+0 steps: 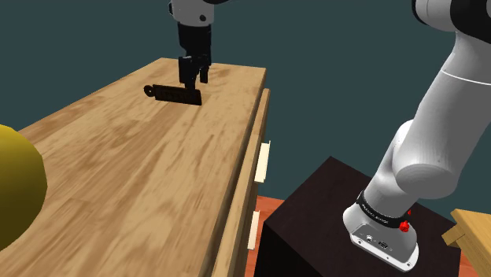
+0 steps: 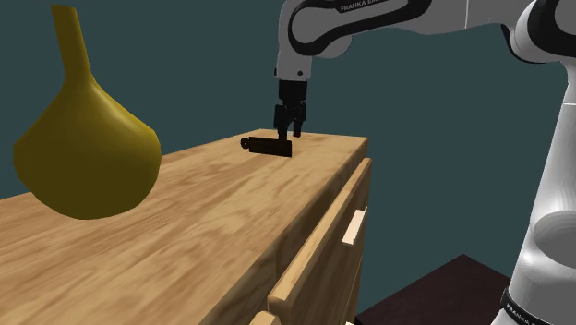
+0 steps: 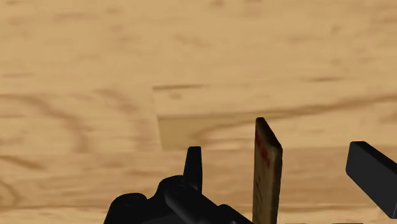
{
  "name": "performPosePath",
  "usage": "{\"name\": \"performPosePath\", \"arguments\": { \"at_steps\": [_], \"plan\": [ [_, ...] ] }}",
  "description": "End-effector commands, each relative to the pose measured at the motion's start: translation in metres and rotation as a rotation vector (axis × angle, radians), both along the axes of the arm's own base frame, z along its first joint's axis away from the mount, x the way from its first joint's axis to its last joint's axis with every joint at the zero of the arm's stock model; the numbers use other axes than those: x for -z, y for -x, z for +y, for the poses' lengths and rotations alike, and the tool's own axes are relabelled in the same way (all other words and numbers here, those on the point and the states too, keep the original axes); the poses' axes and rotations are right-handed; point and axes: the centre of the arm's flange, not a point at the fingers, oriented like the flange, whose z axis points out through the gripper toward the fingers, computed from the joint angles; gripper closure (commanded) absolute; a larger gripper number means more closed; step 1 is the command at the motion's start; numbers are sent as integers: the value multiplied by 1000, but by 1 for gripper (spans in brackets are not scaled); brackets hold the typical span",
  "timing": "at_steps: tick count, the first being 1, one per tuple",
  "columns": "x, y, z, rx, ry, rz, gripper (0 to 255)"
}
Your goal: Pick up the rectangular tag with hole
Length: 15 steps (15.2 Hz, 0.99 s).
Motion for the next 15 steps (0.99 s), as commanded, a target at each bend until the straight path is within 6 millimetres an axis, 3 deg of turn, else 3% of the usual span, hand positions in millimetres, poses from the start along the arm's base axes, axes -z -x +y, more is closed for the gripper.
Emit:
{"name": "performPosePath", "arguments": {
  "at_steps": [1, 7, 8, 15],
  "plan": [
    [11, -1, 2, -3, -1, -1, 0],
    [35, -1, 2, -3, -1, -1, 0],
    [35, -2, 2, -3, -1, -1, 255],
    [35, -2, 1, -3, -1, -1, 255]
  ]
}}
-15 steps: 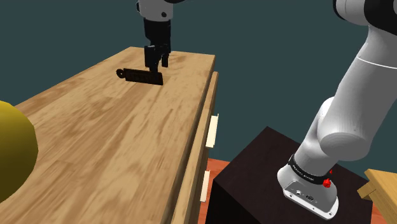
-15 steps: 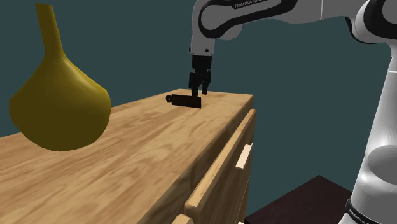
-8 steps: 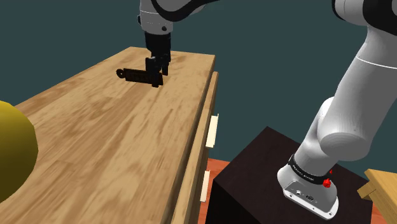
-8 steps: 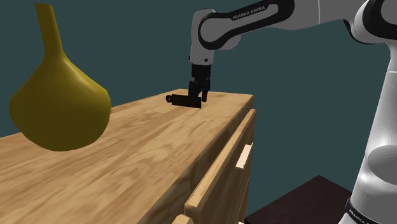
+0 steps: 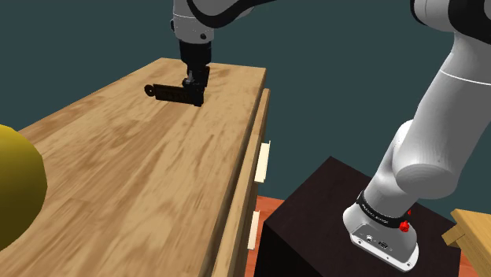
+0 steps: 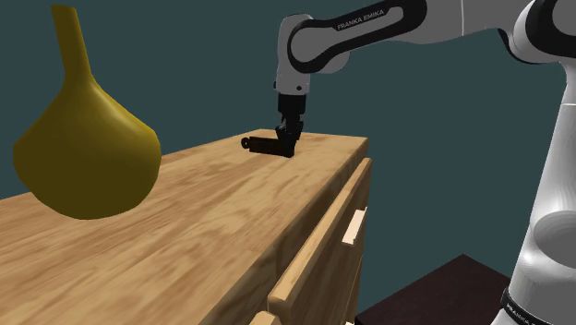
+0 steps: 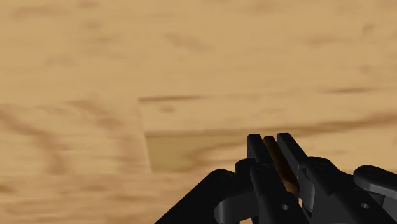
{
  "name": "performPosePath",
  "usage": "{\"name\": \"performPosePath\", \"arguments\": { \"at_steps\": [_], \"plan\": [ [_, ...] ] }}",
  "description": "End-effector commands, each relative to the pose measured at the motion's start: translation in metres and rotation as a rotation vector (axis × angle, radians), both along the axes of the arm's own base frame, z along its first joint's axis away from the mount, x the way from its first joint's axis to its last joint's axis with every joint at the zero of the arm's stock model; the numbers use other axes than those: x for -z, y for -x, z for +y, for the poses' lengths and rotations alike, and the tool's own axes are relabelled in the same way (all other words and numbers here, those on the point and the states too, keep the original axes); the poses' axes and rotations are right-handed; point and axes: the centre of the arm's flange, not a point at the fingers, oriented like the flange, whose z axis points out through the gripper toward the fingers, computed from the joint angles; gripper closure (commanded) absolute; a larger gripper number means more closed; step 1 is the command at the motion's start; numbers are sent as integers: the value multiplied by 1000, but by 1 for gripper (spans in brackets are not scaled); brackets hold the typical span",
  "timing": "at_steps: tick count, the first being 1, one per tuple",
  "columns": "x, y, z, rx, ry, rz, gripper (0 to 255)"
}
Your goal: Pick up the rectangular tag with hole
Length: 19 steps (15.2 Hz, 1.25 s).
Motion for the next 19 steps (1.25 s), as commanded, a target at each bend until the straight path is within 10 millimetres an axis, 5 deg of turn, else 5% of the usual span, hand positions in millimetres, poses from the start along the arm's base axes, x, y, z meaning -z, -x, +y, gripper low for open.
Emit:
{"name": "performPosePath", "arguments": {
  "at_steps": [1, 19],
  "plan": [
    [0, 0, 0, 0, 0, 0, 255],
    [-80, 1, 1, 0, 0, 0, 255]
  ]
}}
